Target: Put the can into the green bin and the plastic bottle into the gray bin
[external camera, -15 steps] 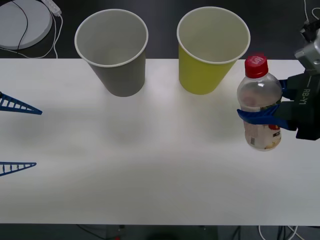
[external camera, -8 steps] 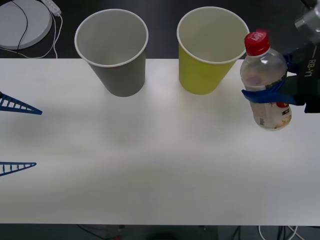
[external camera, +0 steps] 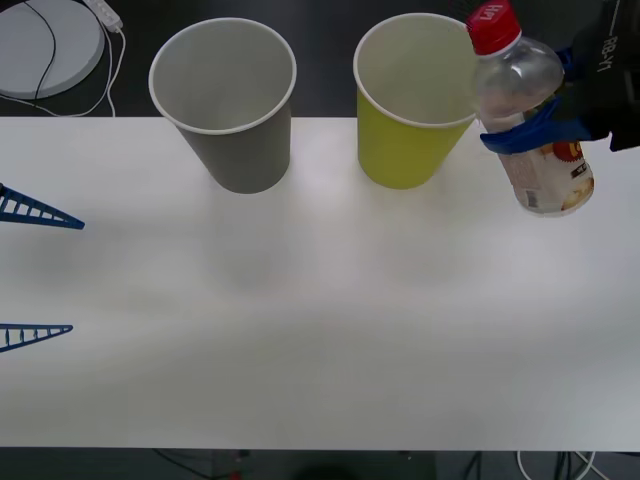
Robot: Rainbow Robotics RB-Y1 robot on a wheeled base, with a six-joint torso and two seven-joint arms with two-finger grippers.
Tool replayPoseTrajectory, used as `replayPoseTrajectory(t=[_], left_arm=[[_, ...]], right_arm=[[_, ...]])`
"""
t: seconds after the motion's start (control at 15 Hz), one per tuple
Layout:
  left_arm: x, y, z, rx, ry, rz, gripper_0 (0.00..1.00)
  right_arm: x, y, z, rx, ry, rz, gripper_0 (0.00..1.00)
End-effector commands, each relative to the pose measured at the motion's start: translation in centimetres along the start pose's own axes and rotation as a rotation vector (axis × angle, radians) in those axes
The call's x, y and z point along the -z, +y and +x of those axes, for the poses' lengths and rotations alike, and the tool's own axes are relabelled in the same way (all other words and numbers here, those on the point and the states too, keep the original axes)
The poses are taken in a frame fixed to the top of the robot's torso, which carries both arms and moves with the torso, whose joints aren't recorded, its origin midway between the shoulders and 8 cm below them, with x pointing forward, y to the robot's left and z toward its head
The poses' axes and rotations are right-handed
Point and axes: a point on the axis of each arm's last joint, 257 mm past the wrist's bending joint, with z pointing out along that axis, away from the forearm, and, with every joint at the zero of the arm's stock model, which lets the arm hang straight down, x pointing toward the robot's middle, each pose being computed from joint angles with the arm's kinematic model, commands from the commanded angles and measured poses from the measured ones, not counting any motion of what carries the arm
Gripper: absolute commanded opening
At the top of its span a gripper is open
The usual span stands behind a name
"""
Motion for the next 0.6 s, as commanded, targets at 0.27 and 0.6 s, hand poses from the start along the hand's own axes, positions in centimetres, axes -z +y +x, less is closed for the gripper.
replayPoseTrajectory(t=[0.27,0.6], left_arm=[[0.0,0.0,0.0,0.0,0.0,0.0,1.0],[0.0,0.0,0.0,0.0,0.0,0.0,1.0]], right_arm=[[-1.3,-1.5,-3.1,-0.041,0.043,-0.006,0.0],[-3.1,-3.6,-6.0,-0.064,0.072,-0.015,0.0]])
